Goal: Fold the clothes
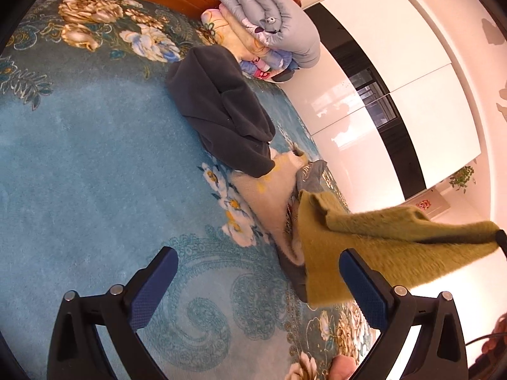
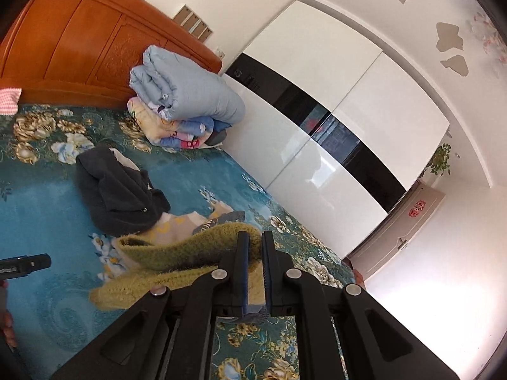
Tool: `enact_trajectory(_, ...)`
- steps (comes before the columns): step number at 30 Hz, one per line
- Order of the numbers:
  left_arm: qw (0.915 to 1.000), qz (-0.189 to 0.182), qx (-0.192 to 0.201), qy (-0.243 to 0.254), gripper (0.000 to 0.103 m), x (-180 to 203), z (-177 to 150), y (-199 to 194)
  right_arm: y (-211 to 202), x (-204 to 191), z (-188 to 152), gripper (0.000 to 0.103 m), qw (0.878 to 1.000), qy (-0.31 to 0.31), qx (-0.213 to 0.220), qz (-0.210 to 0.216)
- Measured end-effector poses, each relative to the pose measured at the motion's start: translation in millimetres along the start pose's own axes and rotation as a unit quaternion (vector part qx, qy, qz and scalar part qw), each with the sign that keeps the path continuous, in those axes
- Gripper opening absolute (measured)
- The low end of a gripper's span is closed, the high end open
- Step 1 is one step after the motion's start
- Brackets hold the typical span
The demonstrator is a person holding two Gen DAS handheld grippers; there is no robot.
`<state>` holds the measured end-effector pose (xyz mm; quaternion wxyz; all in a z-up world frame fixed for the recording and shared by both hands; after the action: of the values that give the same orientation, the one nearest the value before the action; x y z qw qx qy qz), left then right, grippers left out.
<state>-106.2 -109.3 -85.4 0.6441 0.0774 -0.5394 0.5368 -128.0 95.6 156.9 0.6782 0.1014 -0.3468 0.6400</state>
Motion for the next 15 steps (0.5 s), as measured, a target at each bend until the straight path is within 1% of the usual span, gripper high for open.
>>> enact_trajectory(2,1.0,-0.004,0.003,0.003,0.103,4,0,-6,-26,13,-1,0.007,1.0,0.026,0.009,0.011)
enact_trajectory(3,1.0,-0.005,0.004,0.002,0.103,4,0,-8,-40,22,-3,0.004,0.999,0.038,0.013,0.011)
enact_trajectory(4,1.0,-0.005,0.003,0.002,0.103,5,-1,-9,-52,31,-6,0.0,0.999,0.039,0.023,-0.003)
enact_trajectory(5,1.0,-0.004,0.0,0.001,0.103,5,-3,-9,-64,39,-10,0.0,0.999,0.039,0.03,-0.015)
enact_trajectory(6,1.0,-0.004,-0.003,0.0,0.103,6,-5,-9,-69,42,-21,0.0,0.999,0.037,0.02,-0.015)
enact_trajectory(8,0.9999,-0.001,-0.01,0.002,0.103,7,-9,-8,-60,39,-65,0.0,0.998,0.044,-0.034,-0.001)
enact_trajectory(10,0.9999,0.0,-0.015,0.008,0.103,11,-13,-7,-45,31,-115,0.0,0.993,0.063,-0.094,0.022)
enact_trajectory(12,0.9997,0.003,-0.019,0.013,0.103,13,-16,-6,-33,20,-162,0.0,0.984,0.09,-0.145,0.043)
enact_trajectory(13,0.9996,0.005,-0.022,0.016,0.103,14,-18,-6,-29,12,-179,0.0,0.979,0.109,-0.16,0.061)
enact_trajectory(15,0.9994,0.01,-0.028,0.021,0.103,16,-22,-4,-21,-13,-205,0.0,0.966,0.142,-0.187,0.109)
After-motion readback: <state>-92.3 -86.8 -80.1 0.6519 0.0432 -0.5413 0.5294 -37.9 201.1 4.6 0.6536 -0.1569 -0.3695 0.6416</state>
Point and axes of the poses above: each gripper's, at about its wrist camera, not at the fingertips, and y roughly the way its jaws point, x to its right, z to its top, the point moved 10 cm from there along y, roughly the way its jaws point
